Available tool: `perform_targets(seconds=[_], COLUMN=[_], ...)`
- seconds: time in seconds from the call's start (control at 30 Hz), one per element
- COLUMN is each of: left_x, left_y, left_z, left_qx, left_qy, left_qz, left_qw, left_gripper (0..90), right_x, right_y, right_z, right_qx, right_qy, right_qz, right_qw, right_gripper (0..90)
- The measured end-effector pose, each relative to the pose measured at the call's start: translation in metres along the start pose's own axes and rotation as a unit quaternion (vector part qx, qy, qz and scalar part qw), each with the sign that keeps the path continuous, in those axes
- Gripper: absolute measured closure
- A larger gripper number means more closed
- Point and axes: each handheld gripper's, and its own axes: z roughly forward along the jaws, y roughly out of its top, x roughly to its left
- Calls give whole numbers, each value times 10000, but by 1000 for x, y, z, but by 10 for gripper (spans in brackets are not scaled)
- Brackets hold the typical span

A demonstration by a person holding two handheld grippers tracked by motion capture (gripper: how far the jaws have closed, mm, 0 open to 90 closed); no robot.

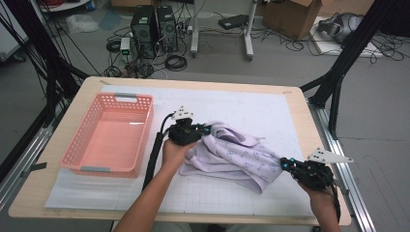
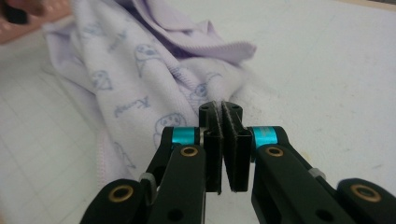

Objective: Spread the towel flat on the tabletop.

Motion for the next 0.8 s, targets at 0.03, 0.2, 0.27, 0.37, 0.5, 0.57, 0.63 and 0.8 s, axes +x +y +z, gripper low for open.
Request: perform_targets(seconds=[0.03,0.2,0.27,0.37,0.5,0.57,0.63,0.8], left_x=[2,12,17,21,30,29,25,9], left_y=[2,18,34,43,43,37,33,27], left_z=[4,19,32,40,52,53,50,28], left_qx=[16,5,47,0,271,455,488,236], left_qy=[60,267,428,571,819,755,684,413], left_qz=[-23,-126,-23,-37,-112,-192,-118,207], left_qw=[10000,9996,9991,9984,9962,9959,9964,9987], left_gripper=[807,808,808,807,759,589,487,473], right_x=[0,-2,-4,-8,-12,-15,-17,-17], right_y=[1,6,10,19,26,27,24,12], right_z=[-2,-2,-1,9,24,31,37,38], right_qx=[-16,-164,-290,-406,-505,-466,-377,-310], right_qy=[0,-98,-190,-400,-509,-553,-625,-864], right_qz=[-1,178,334,524,721,733,751,699], right_qw=[10000,9997,9988,9970,9948,9947,9945,9933], right_gripper=[870,871,871,870,863,851,708,574])
